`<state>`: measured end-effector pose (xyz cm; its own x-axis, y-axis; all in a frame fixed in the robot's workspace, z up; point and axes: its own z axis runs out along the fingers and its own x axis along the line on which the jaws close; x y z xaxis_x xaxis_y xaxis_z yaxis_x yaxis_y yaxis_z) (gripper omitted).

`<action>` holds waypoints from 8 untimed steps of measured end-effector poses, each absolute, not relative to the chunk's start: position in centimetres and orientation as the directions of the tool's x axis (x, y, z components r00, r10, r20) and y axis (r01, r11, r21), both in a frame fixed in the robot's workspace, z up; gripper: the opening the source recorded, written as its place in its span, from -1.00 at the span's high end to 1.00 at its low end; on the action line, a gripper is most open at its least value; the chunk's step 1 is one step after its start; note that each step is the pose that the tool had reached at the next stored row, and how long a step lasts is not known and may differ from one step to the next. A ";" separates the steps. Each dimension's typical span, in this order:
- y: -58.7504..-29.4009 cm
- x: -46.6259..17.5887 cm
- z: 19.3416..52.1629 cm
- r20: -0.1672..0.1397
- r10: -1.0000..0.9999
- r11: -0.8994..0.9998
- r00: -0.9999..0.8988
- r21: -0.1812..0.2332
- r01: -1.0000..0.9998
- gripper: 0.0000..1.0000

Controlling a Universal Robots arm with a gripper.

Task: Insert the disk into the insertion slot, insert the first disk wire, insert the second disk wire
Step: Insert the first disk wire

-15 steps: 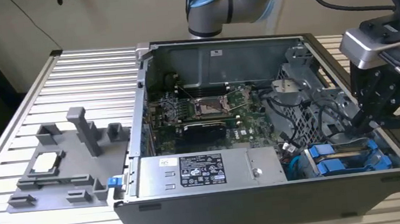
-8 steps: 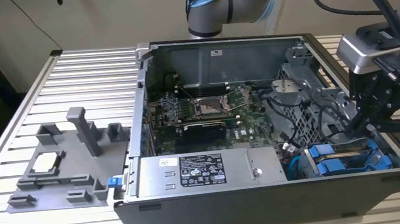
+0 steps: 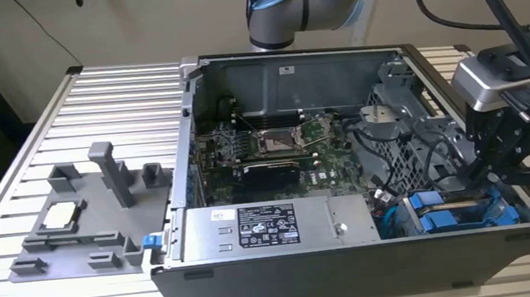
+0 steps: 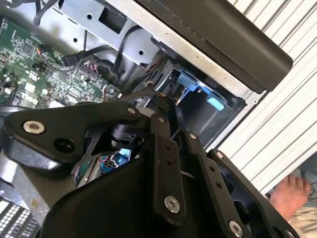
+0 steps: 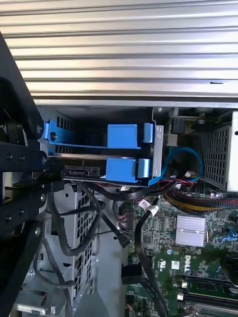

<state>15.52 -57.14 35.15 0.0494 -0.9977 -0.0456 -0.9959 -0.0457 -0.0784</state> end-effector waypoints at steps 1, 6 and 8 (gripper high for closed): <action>-57.2 15.6 35.0 -0.046 -0.998 -0.046 0.049 -0.076 -0.996 0.62; -57.2 15.7 34.6 -0.047 -0.998 -0.040 0.043 -0.064 -0.997 0.62; -57.2 15.7 34.5 -0.048 -0.998 -0.036 0.039 -0.062 -0.997 0.62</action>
<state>15.74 -57.16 34.54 0.0390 -0.9981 -0.0476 -0.9974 -0.0360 -0.0622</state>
